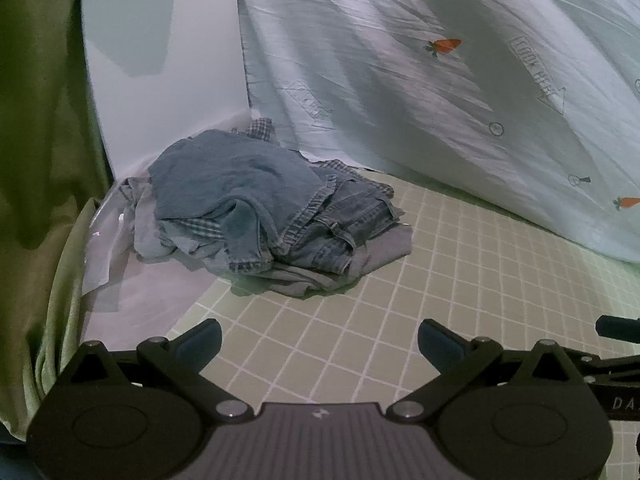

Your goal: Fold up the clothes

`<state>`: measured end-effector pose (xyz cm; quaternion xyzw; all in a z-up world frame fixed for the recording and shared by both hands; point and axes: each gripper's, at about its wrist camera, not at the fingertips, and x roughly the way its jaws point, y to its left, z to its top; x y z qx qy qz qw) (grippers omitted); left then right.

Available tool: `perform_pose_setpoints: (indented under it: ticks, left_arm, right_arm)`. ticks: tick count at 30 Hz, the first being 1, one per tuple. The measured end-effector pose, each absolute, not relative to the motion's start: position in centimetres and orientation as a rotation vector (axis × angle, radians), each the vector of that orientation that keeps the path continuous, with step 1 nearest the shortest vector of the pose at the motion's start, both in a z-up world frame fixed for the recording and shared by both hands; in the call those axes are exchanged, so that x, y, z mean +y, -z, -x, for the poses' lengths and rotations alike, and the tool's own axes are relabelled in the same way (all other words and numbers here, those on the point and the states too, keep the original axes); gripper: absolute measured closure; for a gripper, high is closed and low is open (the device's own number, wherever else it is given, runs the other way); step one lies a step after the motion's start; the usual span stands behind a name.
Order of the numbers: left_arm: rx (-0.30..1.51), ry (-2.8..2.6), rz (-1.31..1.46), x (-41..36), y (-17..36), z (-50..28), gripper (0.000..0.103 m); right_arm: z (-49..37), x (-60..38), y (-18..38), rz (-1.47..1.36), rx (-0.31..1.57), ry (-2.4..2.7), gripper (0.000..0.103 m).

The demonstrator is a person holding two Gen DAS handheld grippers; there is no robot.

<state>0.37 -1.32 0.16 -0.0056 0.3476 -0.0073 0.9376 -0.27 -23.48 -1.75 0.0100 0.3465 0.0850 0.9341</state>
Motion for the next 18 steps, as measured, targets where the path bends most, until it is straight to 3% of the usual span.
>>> perform_pose_setpoints:
  ticks: [18]
  left_arm:
    - [0.713,-0.019,0.023,-0.4,-0.4,-6.8,0.000]
  right_arm:
    - [-4.4,-23.5,0.9,-0.004,0.693,-0.135,0.003]
